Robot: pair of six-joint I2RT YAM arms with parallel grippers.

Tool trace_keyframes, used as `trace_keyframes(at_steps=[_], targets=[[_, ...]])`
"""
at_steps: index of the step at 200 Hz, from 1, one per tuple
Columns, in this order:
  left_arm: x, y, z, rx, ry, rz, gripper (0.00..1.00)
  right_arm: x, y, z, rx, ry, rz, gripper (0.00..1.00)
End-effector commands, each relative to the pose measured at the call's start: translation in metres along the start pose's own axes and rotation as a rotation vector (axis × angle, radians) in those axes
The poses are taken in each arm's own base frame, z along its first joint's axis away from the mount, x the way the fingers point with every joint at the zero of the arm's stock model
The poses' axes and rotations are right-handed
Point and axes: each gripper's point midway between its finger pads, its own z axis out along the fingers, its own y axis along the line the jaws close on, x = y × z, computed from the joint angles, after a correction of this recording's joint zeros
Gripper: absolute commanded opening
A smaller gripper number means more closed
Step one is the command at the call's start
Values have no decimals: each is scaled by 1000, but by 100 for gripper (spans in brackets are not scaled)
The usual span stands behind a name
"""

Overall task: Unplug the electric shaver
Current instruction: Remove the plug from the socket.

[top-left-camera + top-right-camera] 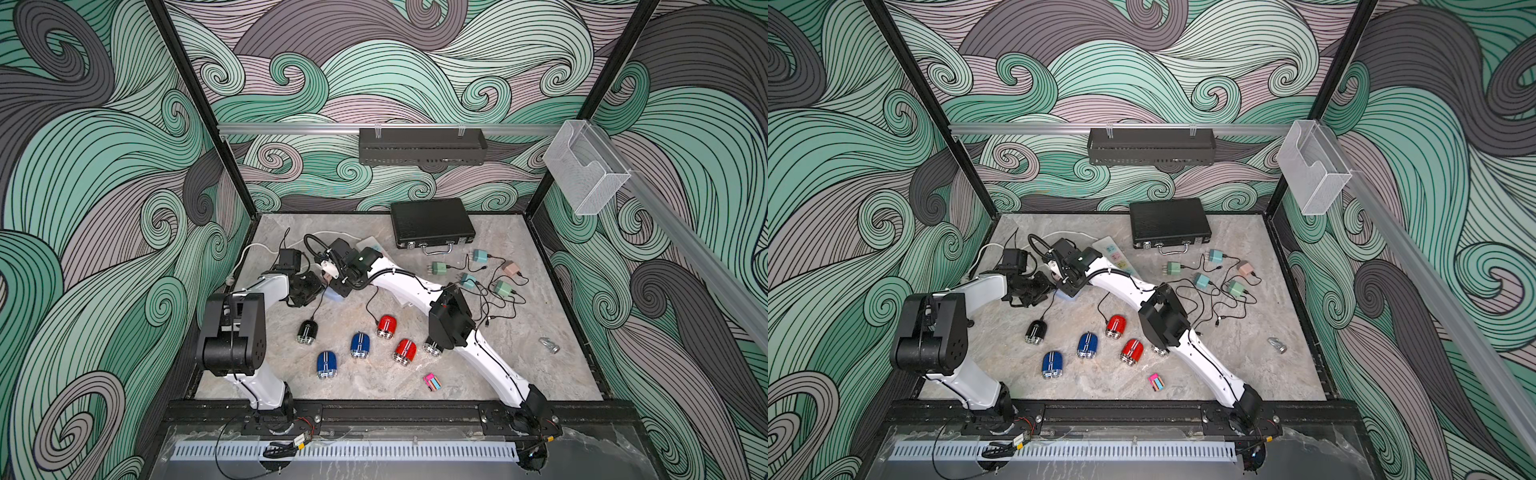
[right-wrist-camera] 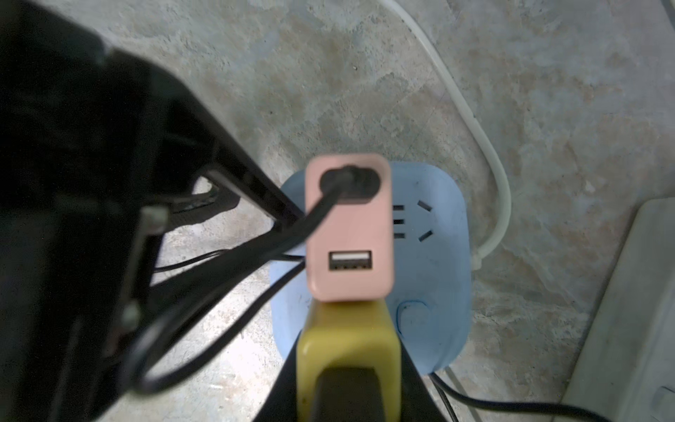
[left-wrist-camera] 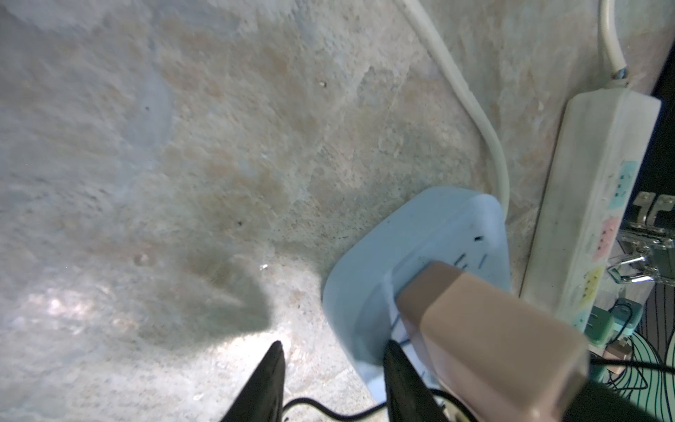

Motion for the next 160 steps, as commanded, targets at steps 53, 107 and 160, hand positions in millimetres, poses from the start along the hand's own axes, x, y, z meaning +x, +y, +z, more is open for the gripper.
trace_keyframes(at_steps=[53,107,160], targets=[[30,41,10,-159,93,-10,43,-26,-9,-46,18,-83,15,18],[25,32,-1,-133,65,-1,43,-29,-14,-79,54,-111,52,18],[14,19,-24,-114,10,25,44,-37,-22,-149,85,-218,121,18]])
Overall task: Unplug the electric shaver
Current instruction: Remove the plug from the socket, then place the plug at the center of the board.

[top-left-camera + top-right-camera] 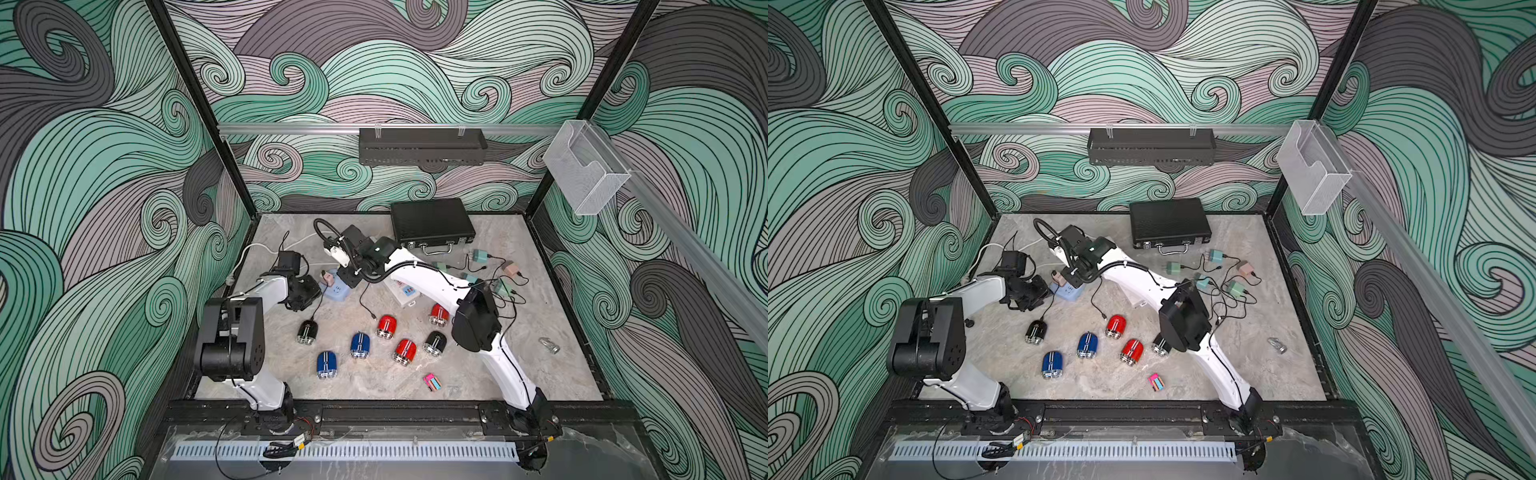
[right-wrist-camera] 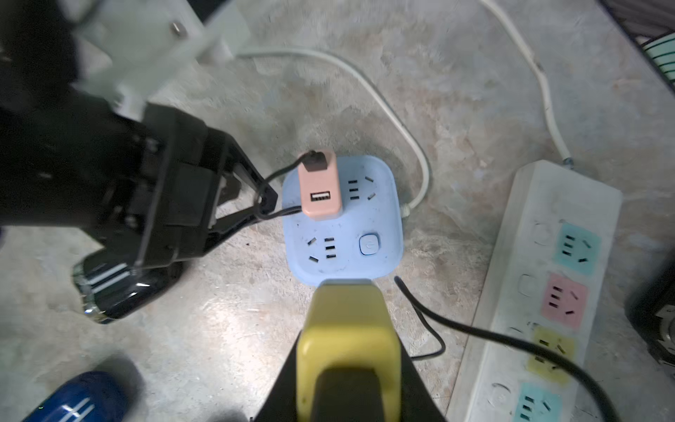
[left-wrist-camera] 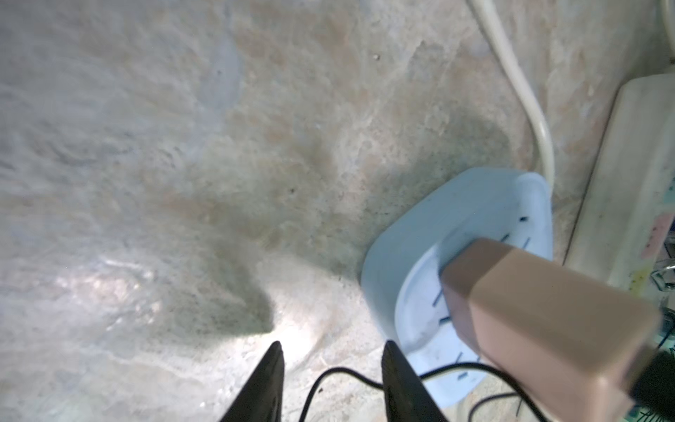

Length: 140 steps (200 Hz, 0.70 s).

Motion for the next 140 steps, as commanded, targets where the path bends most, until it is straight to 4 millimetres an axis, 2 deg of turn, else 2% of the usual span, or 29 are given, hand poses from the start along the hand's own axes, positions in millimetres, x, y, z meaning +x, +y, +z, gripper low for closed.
trace_keyframes(at_steps=[1,40,88,121,135,140], targets=[[3,5,-14,-47,-5,30,44,-29,-12,-52,36,-127,43,18],[-2,-2,-27,-35,-32,46,44,-35,-27,-116,91,-242,101,18],[-10,-13,-42,-6,-67,54,44,-24,-54,-180,163,-320,194,17],[-15,-18,-62,-1,-107,66,45,2,-80,-223,269,-338,274,16],[-14,-18,-66,-6,-113,69,45,23,-92,-239,327,-327,315,17],[-15,-20,-76,9,-137,75,45,33,-98,-244,365,-322,330,17]])
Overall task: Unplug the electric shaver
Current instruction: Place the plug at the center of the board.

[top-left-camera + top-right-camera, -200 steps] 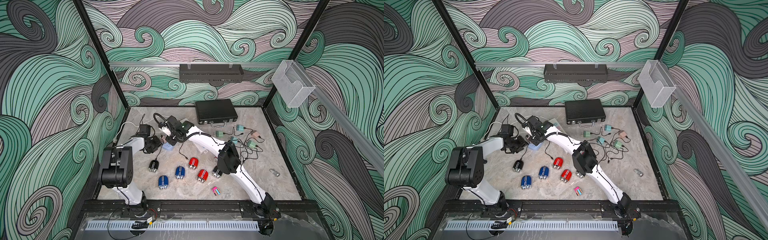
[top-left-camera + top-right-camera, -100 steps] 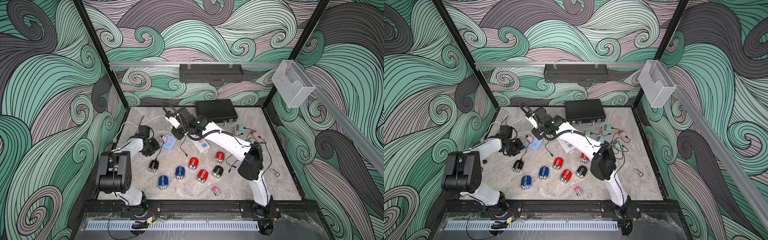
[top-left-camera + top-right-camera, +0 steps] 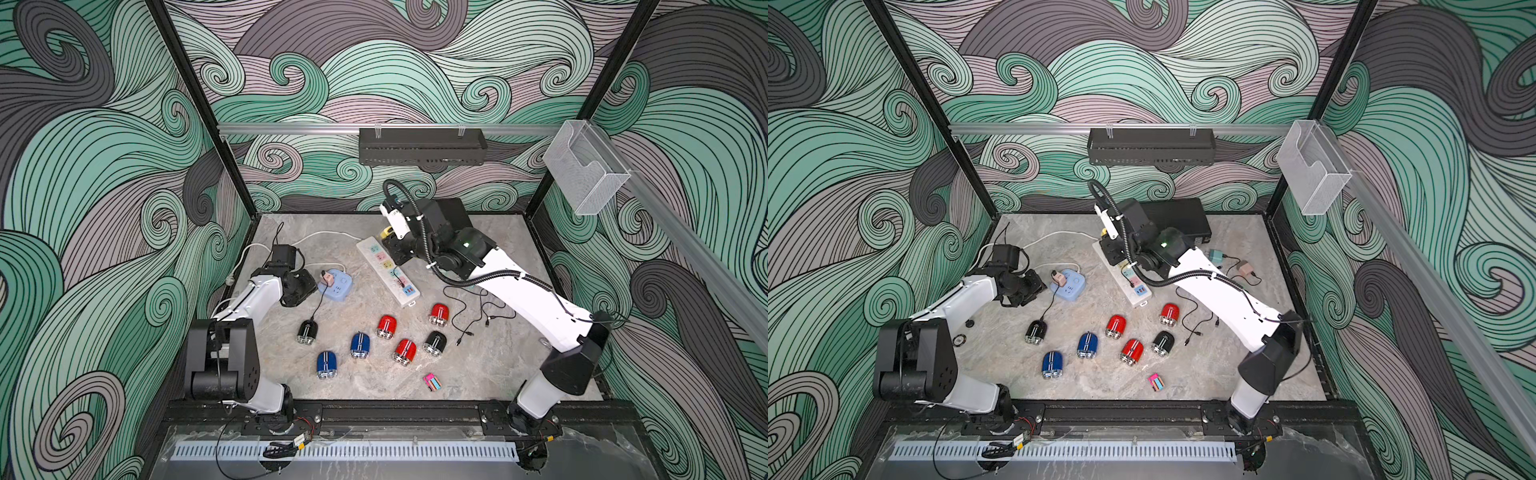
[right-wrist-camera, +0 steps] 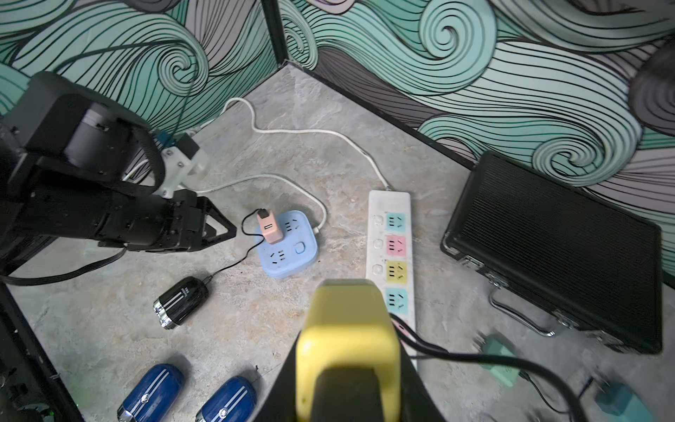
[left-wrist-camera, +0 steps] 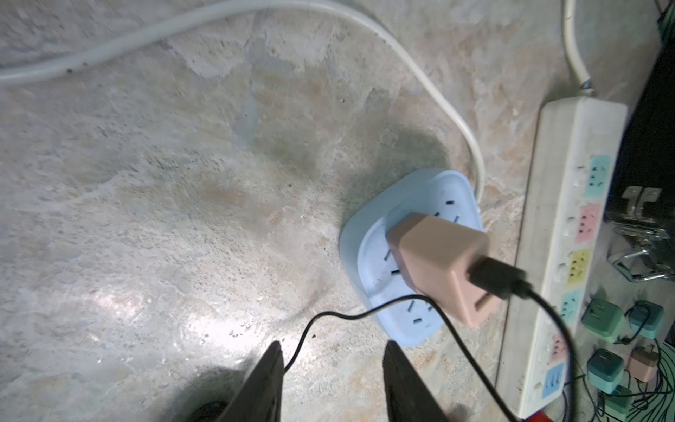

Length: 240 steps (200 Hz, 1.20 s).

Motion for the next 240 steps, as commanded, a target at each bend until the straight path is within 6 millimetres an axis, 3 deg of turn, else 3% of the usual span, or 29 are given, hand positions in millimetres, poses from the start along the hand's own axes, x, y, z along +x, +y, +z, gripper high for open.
trace_keyframes(at_steps=[1,54,93,123,147,209,240], targets=[[-6,-7,-25,3,-49,40,45,11,-39,-33,157,-19,68,17],[5,-3,-38,15,-53,56,45,78,-97,-106,351,-6,200,18],[17,3,-35,12,-33,63,46,142,-132,-124,431,75,377,18],[23,6,-32,11,-16,63,46,187,-145,-118,445,174,515,16],[24,8,-30,9,-13,62,46,212,-145,-97,423,256,584,15],[27,10,-25,6,-3,63,46,243,-144,-40,258,252,797,15],[29,11,-21,10,8,54,46,248,-144,-17,102,175,937,17]])
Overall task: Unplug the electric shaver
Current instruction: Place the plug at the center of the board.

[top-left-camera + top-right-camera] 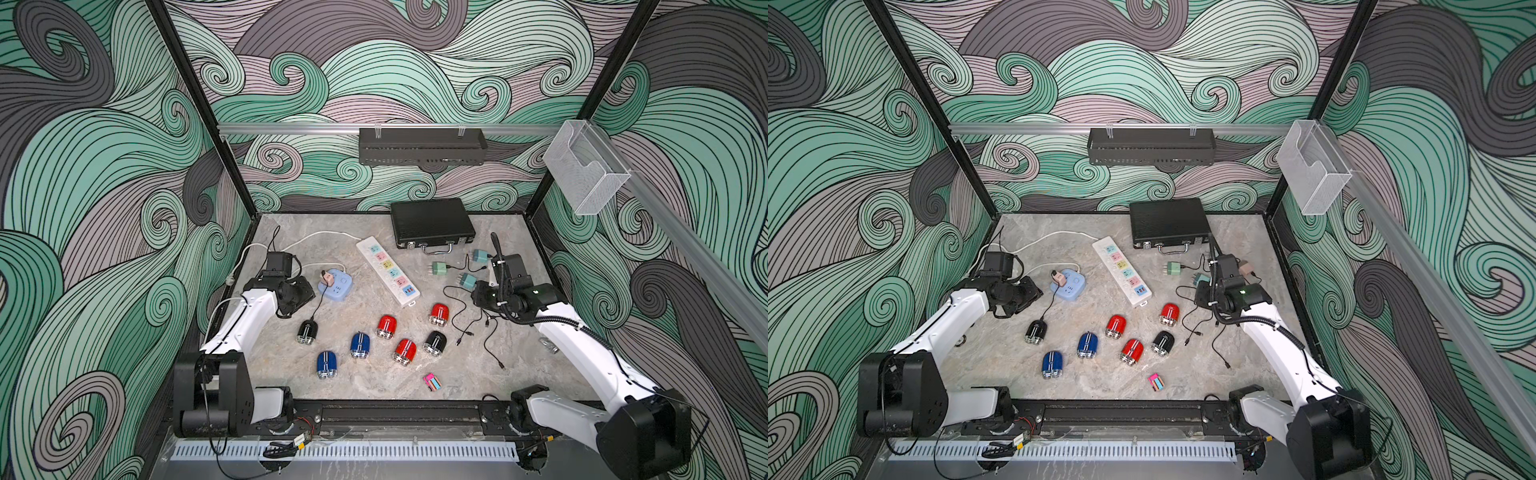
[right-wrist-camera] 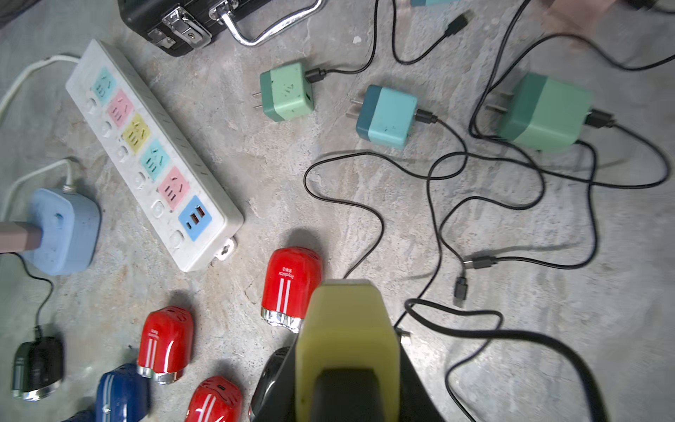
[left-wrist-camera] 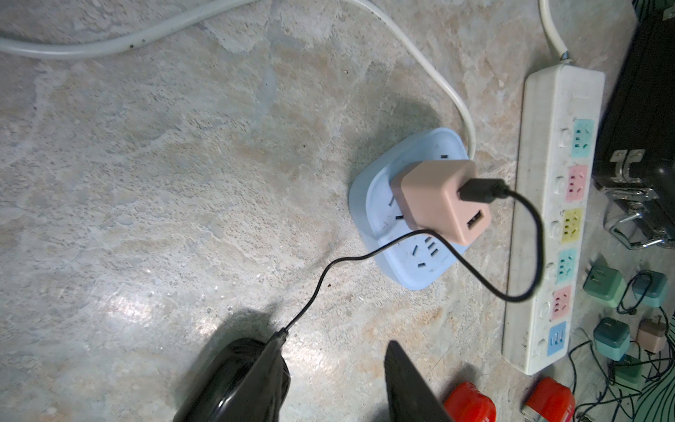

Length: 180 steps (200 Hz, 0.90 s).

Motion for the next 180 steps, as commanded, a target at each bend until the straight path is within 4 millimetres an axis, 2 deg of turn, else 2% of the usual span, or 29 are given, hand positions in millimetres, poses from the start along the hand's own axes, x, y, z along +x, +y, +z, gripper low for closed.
trace_keyframes(at_steps=[1,26,96,180], targets=[[6,-2,3,12,20,14,46,-14,27,9,-227,-31,98,17],[6,-4,3,16,19,15,46,-17,27,22,-328,-35,161,17],[19,-10,4,16,40,49,46,-17,10,57,-450,-16,312,17],[35,-16,-5,20,45,103,47,-7,-6,91,-446,36,375,17]])
